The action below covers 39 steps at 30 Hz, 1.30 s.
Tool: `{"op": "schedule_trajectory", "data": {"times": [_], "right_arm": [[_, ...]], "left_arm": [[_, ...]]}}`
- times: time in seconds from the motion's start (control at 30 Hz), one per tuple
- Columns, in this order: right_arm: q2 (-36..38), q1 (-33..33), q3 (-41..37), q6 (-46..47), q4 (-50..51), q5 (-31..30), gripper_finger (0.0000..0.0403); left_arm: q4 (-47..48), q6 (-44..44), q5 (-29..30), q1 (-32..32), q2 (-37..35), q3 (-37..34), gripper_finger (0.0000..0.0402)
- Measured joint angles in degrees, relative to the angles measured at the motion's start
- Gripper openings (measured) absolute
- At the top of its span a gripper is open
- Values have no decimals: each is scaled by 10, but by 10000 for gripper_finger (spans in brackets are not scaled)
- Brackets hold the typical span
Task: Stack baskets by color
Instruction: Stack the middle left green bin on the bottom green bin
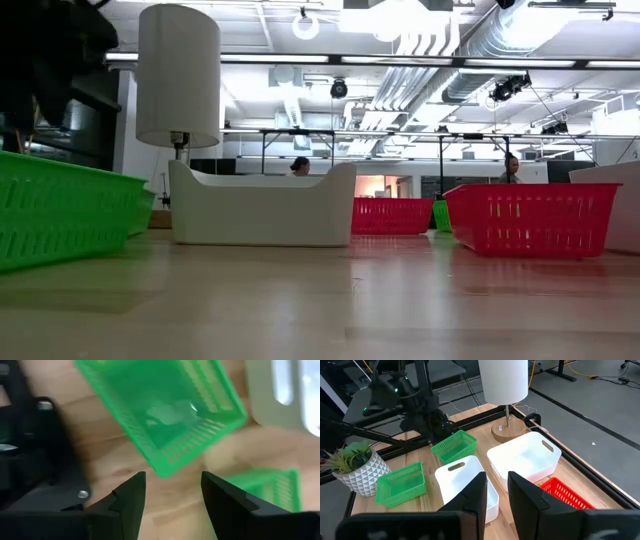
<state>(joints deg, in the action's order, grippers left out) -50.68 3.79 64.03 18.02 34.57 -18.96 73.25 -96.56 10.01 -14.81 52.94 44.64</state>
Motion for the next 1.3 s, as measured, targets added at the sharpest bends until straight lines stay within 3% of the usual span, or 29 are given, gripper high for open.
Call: {"op": "schedule_trajectory", "data": {"times": [0.23,0.43,0.57,0.77,0.97,1.3], "right_arm": [[0,0,0,0,0,0,67],[0,0,0,0,0,0,67],[0,0,0,0,0,0,67],[-5,0,0,0,4,0,67],[-16,0,0,0,6,1,67],[-34,0,0,0,4,3,67]], "left_arm": [[20,-74,52,-34,60,0,176],[17,-84,43,-35,114,-2,176],[-33,-93,18,-34,121,-44,176],[-25,-160,99,-27,120,-38,176],[-37,-167,77,-19,135,-38,176],[-45,-248,68,-64,198,-38,154]]}}
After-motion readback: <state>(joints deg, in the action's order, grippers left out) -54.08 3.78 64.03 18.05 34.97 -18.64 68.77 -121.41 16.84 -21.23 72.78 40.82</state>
